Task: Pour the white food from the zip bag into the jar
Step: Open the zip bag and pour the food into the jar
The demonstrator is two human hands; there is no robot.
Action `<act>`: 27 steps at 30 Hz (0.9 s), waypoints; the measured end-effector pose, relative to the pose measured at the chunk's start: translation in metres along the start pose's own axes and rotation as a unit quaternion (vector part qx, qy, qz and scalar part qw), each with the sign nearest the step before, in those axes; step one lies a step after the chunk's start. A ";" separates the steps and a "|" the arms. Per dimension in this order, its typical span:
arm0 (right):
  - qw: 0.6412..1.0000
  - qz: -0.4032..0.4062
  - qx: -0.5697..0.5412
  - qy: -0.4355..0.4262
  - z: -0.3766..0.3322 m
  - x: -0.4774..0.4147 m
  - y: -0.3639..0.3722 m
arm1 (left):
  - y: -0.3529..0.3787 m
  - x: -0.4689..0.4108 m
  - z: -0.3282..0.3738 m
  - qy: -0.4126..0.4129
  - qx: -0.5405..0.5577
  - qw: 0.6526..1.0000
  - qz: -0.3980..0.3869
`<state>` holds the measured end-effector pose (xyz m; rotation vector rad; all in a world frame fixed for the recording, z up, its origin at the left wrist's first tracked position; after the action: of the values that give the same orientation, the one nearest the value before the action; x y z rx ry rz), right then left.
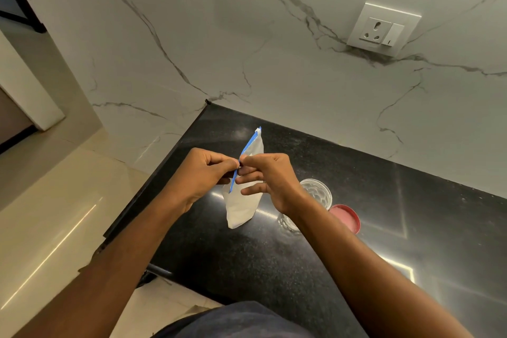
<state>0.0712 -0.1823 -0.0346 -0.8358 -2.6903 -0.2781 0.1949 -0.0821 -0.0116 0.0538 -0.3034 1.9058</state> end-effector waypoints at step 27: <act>0.991 0.081 0.082 -0.062 -0.016 0.045 -0.028 | -0.053 -0.014 0.021 -0.038 -0.301 0.946 0.117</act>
<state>0.0233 -0.1864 -0.0068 -1.0425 -2.6910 0.0331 0.2468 -0.0831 0.0163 -0.3333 -0.9684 1.9688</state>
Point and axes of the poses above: each hand's wrist, its own x-axis away from the middle knuckle, its own y-axis out of the palm, z = x × y, the point moved 10 cm from there along -x, towards the middle knuckle, and after that the axes turned 13 degrees about -z, right-handed, at the moved point
